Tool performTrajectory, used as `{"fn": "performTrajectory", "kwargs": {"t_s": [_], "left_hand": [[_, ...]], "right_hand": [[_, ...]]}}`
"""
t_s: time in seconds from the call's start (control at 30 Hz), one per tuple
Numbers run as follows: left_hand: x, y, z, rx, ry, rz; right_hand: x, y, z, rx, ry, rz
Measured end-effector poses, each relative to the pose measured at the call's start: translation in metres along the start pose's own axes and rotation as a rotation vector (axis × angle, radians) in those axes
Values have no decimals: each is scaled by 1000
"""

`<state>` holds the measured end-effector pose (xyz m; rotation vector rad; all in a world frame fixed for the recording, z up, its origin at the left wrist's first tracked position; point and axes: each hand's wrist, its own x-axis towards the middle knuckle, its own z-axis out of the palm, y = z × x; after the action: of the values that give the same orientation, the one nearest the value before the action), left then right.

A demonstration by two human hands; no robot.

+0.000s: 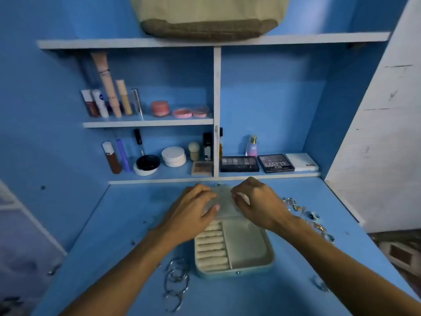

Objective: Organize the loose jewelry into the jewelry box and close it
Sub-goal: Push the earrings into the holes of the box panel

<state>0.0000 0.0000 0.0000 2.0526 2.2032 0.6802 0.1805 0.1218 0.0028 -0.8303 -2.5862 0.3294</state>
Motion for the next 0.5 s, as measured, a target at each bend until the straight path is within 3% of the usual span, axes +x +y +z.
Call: {"fn": "performTrajectory", "kwargs": {"t_s": [0.1,0.23,0.5], "left_hand": [[-6,-1,9,-2,-21,-88],[-17,0,19,-26,-42,-174],[-22,3,27,-83,42,-160]], "right_hand": [[-7,1,8,4,48,107],[-19,-5,17,-37,-21,198],[-34,-10,20,-34,7,273]]}}
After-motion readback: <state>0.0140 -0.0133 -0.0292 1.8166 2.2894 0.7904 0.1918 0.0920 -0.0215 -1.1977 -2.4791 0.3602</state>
